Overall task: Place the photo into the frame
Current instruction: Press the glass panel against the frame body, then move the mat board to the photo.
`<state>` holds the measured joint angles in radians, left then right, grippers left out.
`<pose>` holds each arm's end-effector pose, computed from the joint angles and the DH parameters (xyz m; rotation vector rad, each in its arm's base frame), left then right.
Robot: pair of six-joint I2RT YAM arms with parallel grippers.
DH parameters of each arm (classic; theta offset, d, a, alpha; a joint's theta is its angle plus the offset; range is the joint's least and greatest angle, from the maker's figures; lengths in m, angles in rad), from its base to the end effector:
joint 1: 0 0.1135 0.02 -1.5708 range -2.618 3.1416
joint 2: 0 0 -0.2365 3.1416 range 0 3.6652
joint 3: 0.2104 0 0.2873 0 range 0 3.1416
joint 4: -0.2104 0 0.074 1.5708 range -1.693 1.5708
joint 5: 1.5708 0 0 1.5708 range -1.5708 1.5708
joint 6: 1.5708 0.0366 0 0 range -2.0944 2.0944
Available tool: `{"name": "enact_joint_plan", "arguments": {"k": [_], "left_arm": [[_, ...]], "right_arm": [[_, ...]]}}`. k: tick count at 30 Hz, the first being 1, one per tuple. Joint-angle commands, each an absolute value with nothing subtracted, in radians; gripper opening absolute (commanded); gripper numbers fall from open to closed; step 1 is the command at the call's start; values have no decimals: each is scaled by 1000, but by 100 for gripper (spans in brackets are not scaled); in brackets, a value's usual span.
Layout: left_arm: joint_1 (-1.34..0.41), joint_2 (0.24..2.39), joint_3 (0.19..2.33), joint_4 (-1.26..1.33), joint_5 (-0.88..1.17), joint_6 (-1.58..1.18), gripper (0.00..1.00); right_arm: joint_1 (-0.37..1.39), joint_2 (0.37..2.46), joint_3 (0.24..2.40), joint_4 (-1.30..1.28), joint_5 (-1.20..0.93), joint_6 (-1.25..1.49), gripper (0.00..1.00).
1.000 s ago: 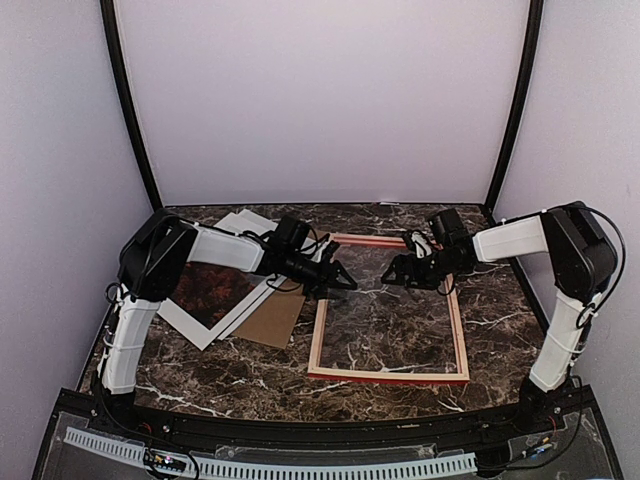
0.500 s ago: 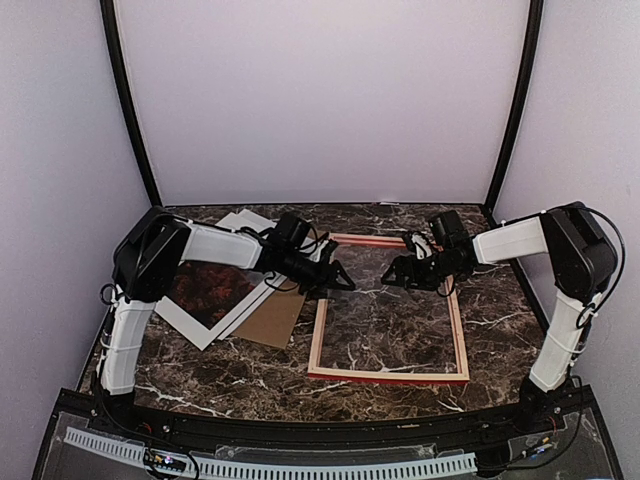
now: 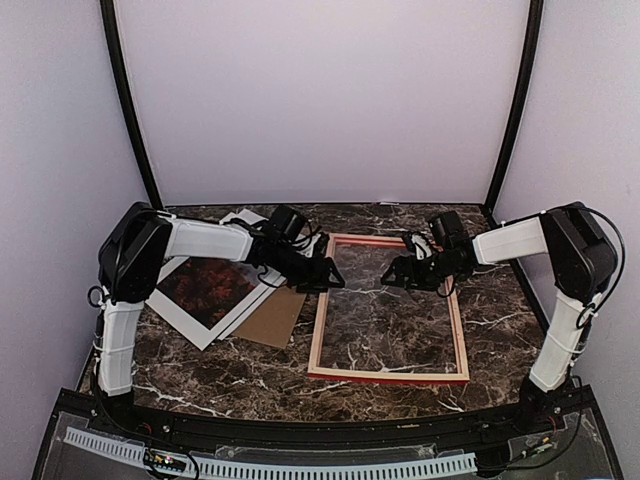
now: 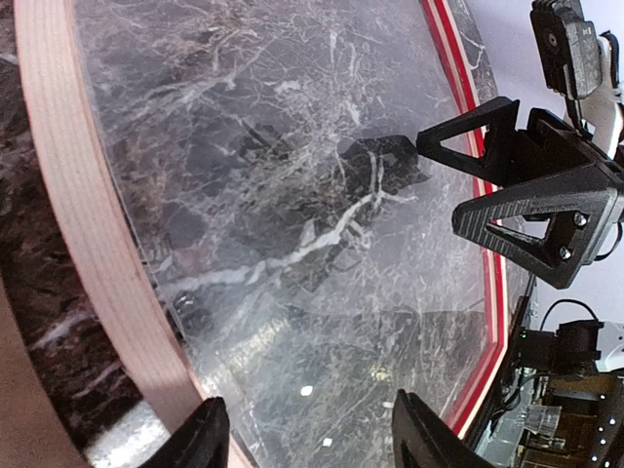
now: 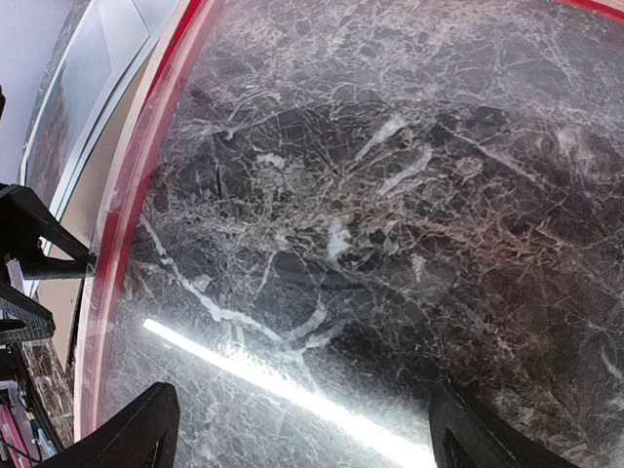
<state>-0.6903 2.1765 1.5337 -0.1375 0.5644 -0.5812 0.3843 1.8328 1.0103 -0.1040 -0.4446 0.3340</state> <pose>0.3654 -0.3272 0.1137 0.4477 2.5331 -1.2284 0.3470 0.1573 0.0913 -0.2579 2.5592 0.8436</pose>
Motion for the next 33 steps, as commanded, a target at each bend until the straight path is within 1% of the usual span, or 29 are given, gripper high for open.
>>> {"name": "enact_joint_plan", "arguments": {"k": [1,7,11,18,24,28,33], "left_arm": [[-690,2084,1518,-225,462,-502,59],[-690,2055,1519,-270,371,-457,59],[-690,2045,1518,-281,351,-441,60],[-690,1975,1472,-281,272,-392,60],[-689,1890,1424,-319,146,-333,64],[-670,1832,1388,-347,84,-303,71],[-582,1752,1309,-353,100,-285,75]], "right_arm": [[388,1829,993,-142,-408,334,90],[387,1818,1005,-163,-398,330,90],[388,1803,1013,-180,-389,325,91],[385,1694,999,-226,-309,320,95],[346,1565,960,-285,-148,320,98],[329,1497,941,-338,-11,315,98],[331,1435,916,-324,-17,320,99]]}}
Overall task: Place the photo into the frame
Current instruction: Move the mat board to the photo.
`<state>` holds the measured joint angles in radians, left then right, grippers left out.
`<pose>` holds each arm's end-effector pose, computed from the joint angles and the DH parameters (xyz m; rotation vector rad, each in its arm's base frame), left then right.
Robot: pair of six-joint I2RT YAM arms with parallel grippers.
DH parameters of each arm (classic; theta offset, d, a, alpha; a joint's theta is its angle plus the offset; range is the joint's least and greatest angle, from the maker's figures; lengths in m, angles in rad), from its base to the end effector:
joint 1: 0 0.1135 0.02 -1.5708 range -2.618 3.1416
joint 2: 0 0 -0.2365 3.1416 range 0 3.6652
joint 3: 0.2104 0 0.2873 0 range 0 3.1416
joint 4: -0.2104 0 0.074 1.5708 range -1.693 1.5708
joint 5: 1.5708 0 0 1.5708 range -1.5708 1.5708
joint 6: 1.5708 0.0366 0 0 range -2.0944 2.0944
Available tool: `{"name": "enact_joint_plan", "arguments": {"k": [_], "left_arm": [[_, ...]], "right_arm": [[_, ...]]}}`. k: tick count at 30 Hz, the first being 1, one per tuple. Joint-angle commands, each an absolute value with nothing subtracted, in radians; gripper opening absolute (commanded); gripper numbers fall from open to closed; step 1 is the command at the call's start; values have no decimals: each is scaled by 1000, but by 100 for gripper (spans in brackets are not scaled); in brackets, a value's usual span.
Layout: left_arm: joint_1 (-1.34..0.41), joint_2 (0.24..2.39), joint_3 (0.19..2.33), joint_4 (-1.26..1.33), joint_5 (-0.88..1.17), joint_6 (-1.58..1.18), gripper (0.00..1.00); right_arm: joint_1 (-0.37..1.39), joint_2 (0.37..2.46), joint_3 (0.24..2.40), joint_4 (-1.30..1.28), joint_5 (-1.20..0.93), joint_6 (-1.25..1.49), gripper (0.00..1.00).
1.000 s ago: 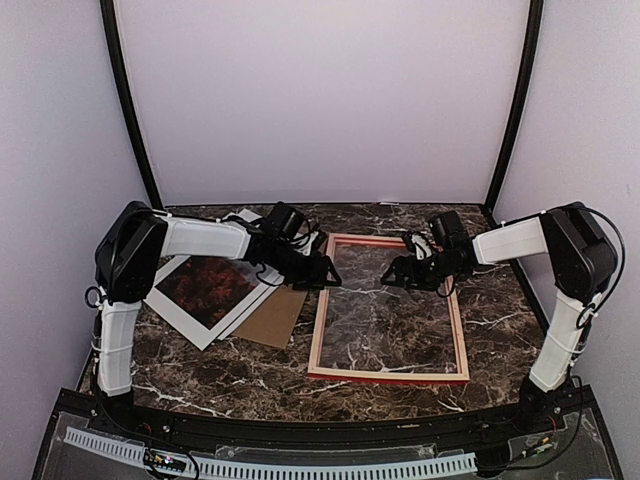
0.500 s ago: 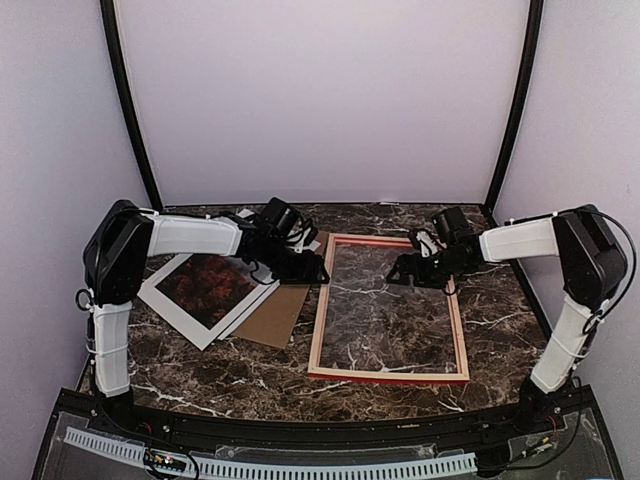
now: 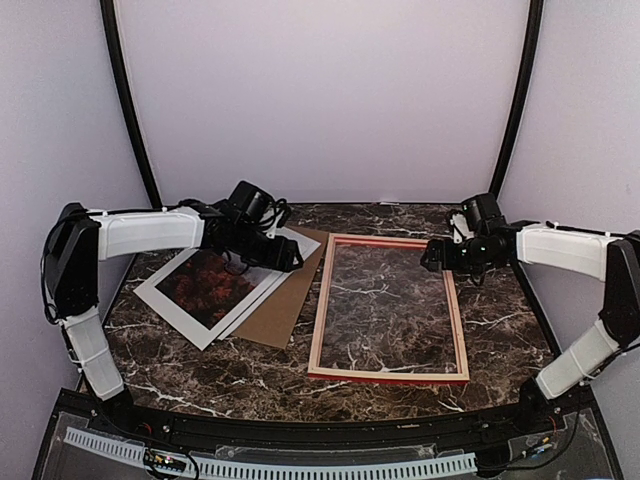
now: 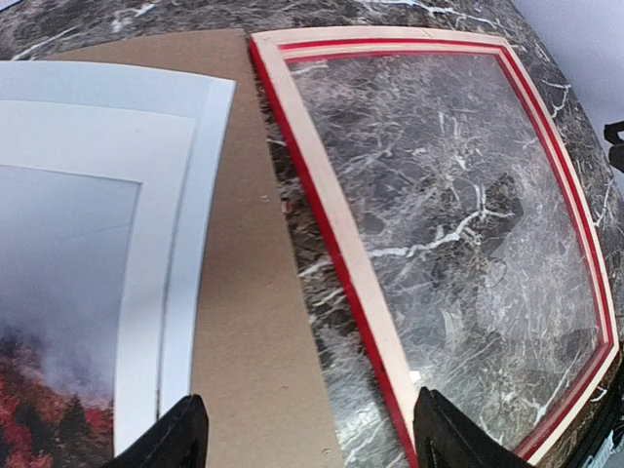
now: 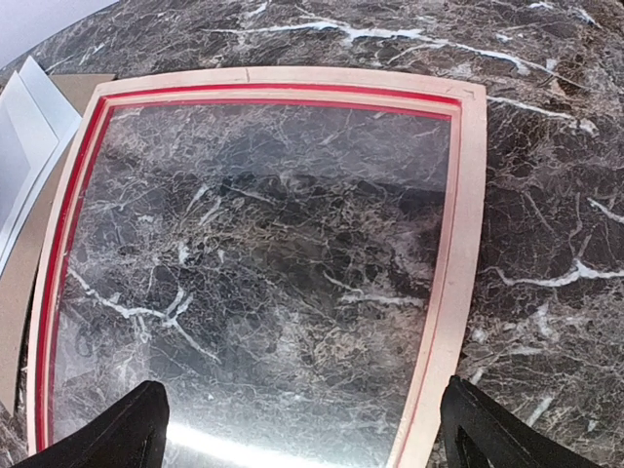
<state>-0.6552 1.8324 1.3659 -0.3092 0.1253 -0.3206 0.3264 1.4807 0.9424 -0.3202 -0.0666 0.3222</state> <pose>0.3444 -0.2704 0.1919 0.4669 2.3810 -0.6118 0.3241 0.1123 0.1729 -0.0357 2.4615 0.3695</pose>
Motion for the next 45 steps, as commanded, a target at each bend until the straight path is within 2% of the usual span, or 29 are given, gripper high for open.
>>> {"name": "enact_joint_plan", "arguments": {"k": [1,5,10,18,27,38,45], "left_arm": [[-566,1742,1286,-349,119,-285,75],[-475,1679,1235,-351,136,-278,77],[-367,1637,1214,-383,78,-259,87],[-170,1689,1305,-449,129,-259,88],[53,1856,1421,-457,235,-247,89],[84,2030,1511,-457,180,-215,88],[84,2028,1437,-446,185,-231,83]], "right_arm": [[333,1421,910,-311,-32,322,99],[336,1408,907,-309,-8,318,99],[336,1434,916,-321,100,318,98],[362,1497,904,-189,-10,334,97],[497,1588,940,-117,-67,339,96],[603,1661,962,-97,-84,340,96],[623,1681,962,-90,-86,351,95]]}}
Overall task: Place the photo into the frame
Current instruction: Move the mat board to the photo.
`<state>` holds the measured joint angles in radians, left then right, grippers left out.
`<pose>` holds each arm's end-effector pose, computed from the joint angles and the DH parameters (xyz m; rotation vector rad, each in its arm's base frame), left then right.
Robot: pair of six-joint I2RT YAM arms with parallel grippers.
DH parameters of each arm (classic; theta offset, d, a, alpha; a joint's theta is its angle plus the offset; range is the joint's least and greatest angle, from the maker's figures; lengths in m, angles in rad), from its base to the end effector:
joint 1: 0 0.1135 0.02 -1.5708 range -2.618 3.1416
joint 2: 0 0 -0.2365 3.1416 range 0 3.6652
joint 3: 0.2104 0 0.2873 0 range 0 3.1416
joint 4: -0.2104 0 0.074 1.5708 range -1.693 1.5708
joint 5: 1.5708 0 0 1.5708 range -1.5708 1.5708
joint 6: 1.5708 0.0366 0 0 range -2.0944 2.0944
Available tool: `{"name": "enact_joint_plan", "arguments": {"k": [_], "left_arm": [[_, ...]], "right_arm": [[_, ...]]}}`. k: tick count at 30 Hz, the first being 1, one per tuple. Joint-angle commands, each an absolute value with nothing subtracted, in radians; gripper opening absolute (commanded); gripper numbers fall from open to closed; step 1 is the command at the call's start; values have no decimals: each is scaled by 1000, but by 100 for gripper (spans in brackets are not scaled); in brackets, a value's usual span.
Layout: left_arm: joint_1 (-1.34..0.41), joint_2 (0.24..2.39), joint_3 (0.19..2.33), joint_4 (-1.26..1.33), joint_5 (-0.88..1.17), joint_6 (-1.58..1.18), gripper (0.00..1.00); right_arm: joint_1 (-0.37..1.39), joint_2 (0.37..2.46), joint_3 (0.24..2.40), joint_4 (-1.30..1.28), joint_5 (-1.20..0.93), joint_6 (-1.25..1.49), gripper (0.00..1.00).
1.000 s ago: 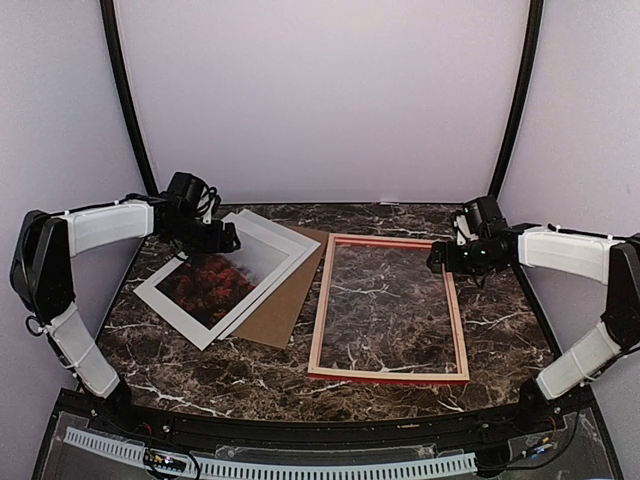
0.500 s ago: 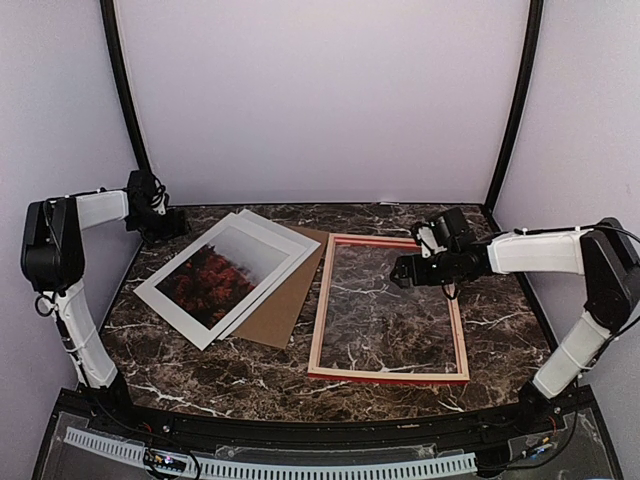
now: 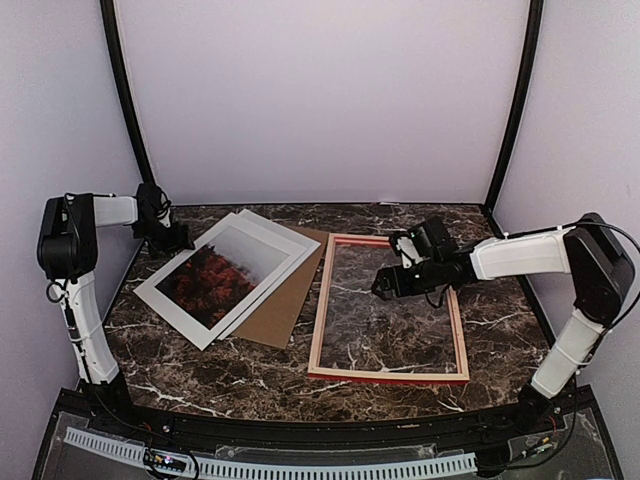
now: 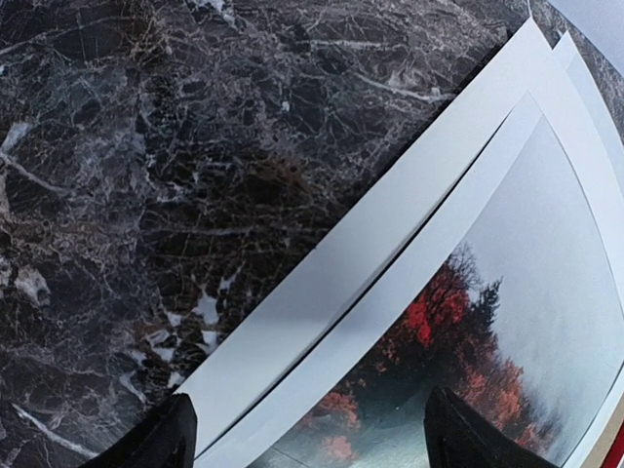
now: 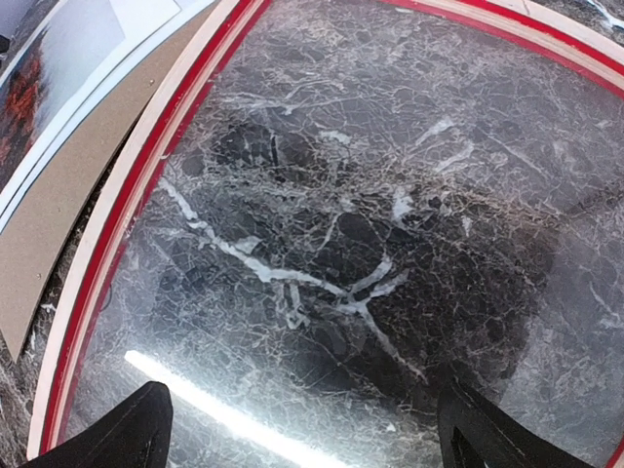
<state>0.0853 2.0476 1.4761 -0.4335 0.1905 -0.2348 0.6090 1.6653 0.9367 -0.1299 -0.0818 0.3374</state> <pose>0.4552 0.0320 0.1293 -0.3398 2.5542 -0.3013 0.2969 0.2107 0.1230 -0.3754 2.4669 0.5139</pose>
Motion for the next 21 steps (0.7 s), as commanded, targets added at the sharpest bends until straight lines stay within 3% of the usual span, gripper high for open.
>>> {"name": "enact_joint_plan", "arguments": {"k": [1,21], "left_arm": [[84,2021,1414,-438,189,-240,82],[-7,1738,938,-249,194,-413,77]], "right_arm": [[626,1683,963,-91,-86,352,95],[690,1690,998,-118,-82,373,95]]}}
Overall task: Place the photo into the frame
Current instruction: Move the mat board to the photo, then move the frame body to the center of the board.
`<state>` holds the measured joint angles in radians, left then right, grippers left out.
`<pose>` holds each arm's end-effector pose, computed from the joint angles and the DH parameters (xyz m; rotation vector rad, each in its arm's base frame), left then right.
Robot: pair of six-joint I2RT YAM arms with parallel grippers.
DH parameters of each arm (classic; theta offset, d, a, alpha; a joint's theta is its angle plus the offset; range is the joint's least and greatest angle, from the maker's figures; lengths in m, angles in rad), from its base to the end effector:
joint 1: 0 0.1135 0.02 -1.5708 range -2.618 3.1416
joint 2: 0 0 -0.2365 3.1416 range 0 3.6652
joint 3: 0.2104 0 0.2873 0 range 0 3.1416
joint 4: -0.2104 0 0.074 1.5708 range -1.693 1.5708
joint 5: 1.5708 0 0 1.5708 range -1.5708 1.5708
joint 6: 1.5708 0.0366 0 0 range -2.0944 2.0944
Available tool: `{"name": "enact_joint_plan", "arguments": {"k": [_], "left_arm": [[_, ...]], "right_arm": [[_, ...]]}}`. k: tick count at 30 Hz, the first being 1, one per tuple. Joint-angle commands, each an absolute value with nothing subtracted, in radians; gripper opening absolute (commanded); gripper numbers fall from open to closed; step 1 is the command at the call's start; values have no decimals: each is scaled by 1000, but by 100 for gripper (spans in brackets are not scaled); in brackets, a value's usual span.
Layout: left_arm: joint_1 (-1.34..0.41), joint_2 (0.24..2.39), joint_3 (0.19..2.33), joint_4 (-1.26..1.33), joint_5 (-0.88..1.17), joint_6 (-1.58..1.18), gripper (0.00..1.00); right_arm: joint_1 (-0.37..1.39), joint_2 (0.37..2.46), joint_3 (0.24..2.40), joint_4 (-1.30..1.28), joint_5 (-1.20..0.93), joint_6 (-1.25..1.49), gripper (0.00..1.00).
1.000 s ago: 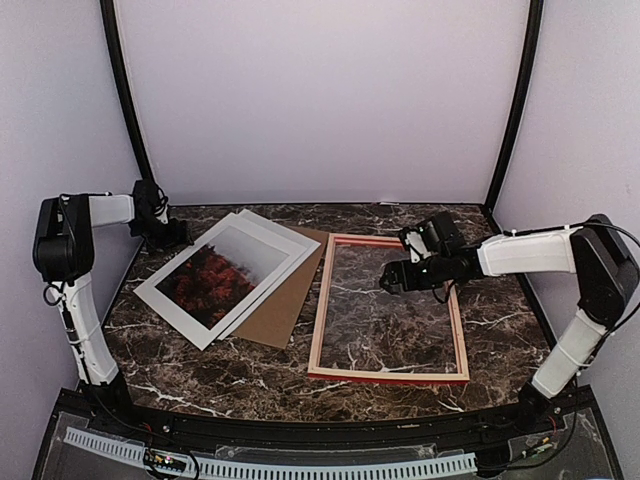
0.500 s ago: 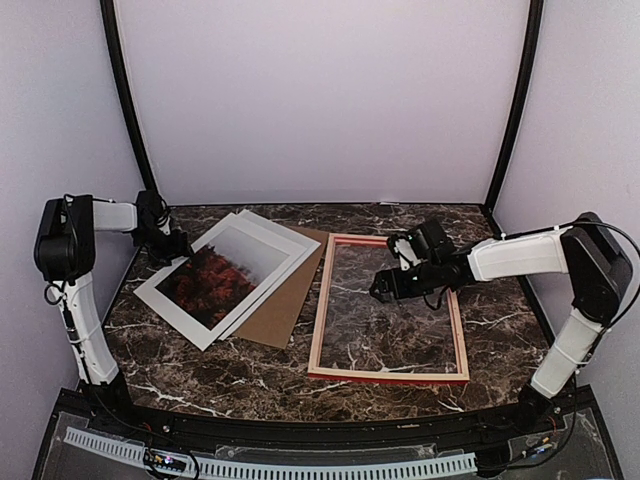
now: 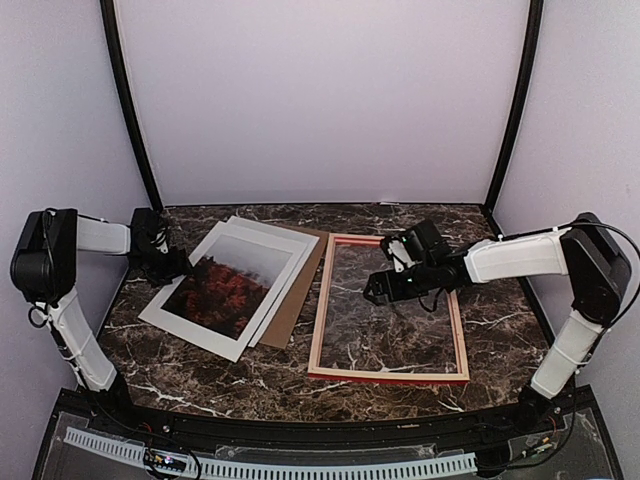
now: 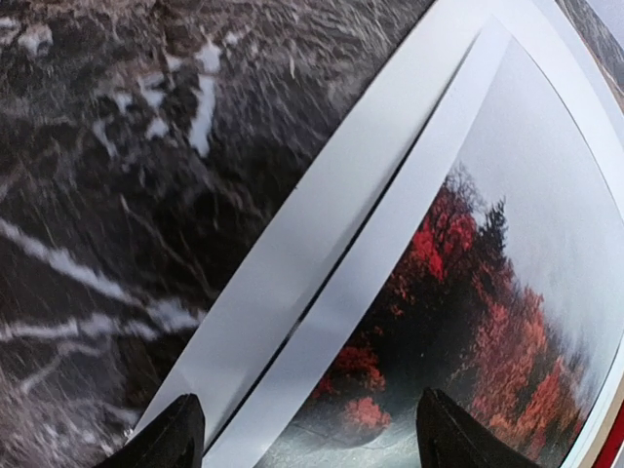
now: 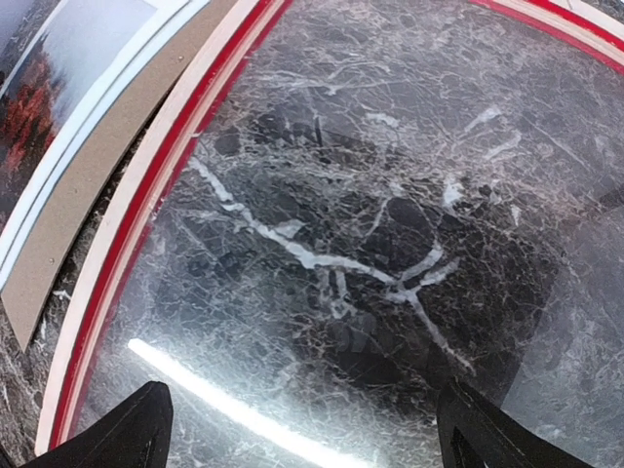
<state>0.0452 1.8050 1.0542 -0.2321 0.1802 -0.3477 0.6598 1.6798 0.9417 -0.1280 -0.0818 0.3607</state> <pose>0.3822 0.0107 0.1042 -0.4320 2.5302 -0.3462 0.2870 0.2264 0.1198 -0.4116 2.4780 0.5407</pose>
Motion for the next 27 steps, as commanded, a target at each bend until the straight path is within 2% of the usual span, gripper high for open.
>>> {"name": "enact_joint_plan", "arguments": {"k": [1,10,19,27], "left_arm": [[-21,1711,890,-229,192,-429,77],[-174,1509,614,-122,188,-560,73],[-213,1245,580,-207,138,-570,73],[-213,1234,603,-211,85,-530,80]], "right_arm": [[700,1694,1010,-124,-83,375,95],[832,1786,1133,-109,-174,388,94],[956,1951,1290,-132,-286,383,91],[985,2050,1367,-187,-301,394,90]]}}
